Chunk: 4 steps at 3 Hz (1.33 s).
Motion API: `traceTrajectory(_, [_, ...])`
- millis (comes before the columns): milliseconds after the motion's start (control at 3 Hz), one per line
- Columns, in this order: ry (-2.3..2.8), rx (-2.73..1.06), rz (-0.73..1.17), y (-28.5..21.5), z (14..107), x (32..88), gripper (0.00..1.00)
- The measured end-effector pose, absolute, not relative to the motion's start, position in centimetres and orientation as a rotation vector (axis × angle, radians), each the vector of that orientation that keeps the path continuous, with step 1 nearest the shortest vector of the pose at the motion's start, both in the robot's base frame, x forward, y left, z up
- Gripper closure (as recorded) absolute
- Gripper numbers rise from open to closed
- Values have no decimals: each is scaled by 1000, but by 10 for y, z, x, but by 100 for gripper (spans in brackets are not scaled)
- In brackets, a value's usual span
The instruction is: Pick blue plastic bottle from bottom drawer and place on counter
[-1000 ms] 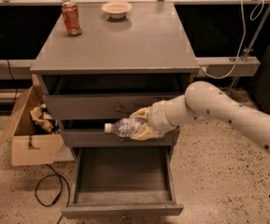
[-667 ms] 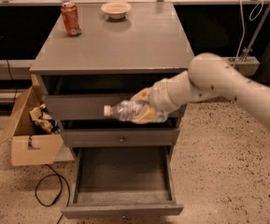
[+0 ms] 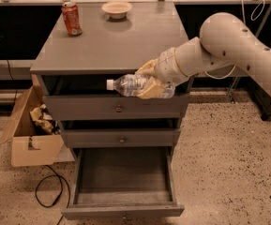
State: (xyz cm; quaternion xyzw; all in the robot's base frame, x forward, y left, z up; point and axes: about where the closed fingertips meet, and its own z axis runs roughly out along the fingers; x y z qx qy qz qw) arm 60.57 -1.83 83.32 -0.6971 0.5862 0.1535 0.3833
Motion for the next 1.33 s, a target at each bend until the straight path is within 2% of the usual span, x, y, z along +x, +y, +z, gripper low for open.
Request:
traceTrajectory(667, [1456, -1788, 355, -12, 863, 619, 100])
traceTrajectory(1333, [1530, -1678, 311, -14, 934, 685, 100])
